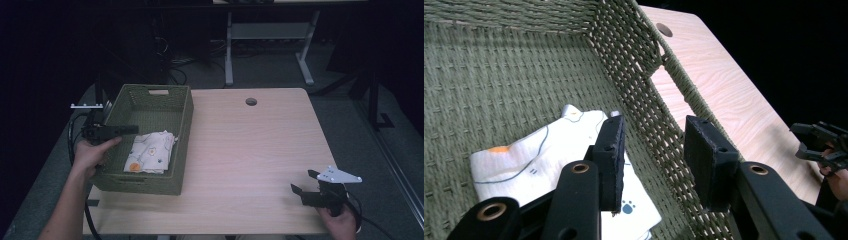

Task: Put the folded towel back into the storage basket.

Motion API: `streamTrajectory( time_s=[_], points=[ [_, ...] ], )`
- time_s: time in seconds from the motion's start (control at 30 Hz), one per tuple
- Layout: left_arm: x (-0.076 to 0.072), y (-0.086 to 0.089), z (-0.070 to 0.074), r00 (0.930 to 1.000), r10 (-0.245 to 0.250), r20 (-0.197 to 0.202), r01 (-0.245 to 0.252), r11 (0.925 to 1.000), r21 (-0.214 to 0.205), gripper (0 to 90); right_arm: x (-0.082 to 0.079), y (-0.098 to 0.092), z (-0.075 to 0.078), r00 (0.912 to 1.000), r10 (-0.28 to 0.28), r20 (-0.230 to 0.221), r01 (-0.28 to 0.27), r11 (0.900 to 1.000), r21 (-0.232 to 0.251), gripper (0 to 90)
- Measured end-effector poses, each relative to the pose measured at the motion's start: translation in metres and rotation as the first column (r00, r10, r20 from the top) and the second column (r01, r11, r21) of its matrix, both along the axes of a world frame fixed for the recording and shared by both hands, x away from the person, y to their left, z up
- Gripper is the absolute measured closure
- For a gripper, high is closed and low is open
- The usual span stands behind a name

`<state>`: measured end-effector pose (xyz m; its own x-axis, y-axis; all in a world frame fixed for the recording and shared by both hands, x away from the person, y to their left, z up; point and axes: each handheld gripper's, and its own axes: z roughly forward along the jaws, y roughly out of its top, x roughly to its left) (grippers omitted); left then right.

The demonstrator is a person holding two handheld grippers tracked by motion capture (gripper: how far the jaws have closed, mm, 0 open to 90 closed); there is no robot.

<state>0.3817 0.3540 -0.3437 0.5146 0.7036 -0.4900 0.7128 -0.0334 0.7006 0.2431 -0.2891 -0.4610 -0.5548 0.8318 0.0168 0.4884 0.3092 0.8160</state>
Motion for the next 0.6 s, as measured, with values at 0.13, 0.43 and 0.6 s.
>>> streamTrajectory(
  time_s=[0.13,0.43,0.6],
  points=[
    [-0.001,-0.003,0.002,1.0,0.002,0.003,-0.001,1.0,-0.006,59.8,0.0,0.0,0.0,1.0,0.0,0.0,0.0,1.0,0.0,17.5],
    [-0.005,-0.022,0.009,0.9993,-0.028,0.026,0.028,0.9996,-0.004,56.4,0.001,-0.001,-0.001,1.0,0.001,0.0,-0.001,1.0,-0.003,17.5],
    [-0.006,-0.037,0.012,0.9974,-0.06,0.039,0.059,0.9982,0.004,52.9,0.001,-0.001,-0.001,1.0,-0.002,0.001,0.002,1.0,-0.004,17.5]
  ],
)
